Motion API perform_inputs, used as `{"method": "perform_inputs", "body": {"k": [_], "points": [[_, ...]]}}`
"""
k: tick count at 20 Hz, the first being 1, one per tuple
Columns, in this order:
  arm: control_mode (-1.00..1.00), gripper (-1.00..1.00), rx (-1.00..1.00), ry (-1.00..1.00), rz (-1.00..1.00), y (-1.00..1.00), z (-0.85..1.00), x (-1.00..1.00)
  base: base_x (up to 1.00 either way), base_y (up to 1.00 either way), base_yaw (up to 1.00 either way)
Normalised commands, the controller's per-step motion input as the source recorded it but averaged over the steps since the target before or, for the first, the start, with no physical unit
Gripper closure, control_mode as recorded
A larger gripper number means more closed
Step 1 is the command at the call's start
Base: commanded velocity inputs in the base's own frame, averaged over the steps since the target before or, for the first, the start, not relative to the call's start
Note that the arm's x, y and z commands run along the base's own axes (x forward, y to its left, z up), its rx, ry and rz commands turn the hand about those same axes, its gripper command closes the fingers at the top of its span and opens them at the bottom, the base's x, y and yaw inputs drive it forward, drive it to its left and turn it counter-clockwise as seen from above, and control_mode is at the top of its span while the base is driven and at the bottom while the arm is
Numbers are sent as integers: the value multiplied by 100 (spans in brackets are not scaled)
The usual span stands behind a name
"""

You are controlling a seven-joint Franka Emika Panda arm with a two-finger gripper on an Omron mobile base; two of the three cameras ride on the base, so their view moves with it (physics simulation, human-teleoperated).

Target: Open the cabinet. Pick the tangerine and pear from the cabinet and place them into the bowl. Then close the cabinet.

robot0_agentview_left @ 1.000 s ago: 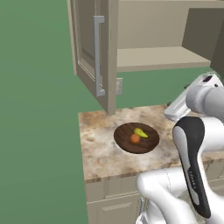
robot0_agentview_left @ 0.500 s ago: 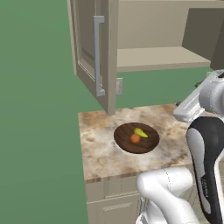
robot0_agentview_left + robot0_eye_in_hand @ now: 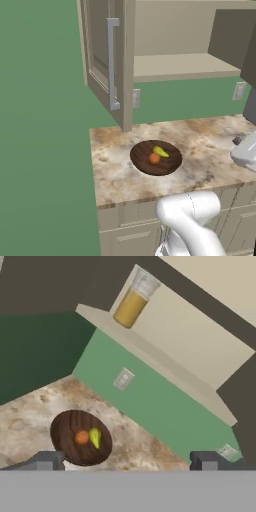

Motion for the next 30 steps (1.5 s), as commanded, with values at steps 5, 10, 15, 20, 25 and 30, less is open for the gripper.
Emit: {"method": "perform_inputs", "body": {"k": [5,10,15,20,25,30], "points": [[-100,-100,11,12,-14,-73,22,-67,0,0,0],[-100,-100,19,1,-17,-100,9,-39,0,0,0],[-100,-100,17,-6,-7,-89,2,-8,0,0,0],[-100,-100,21,-17,4,-52,0,48,0,0,0],[-100,-100,31,-20,17,-52,0,60,0,0,0],[-100,-100,24,-19,17,-13,-24,76,0,0,0]]}}
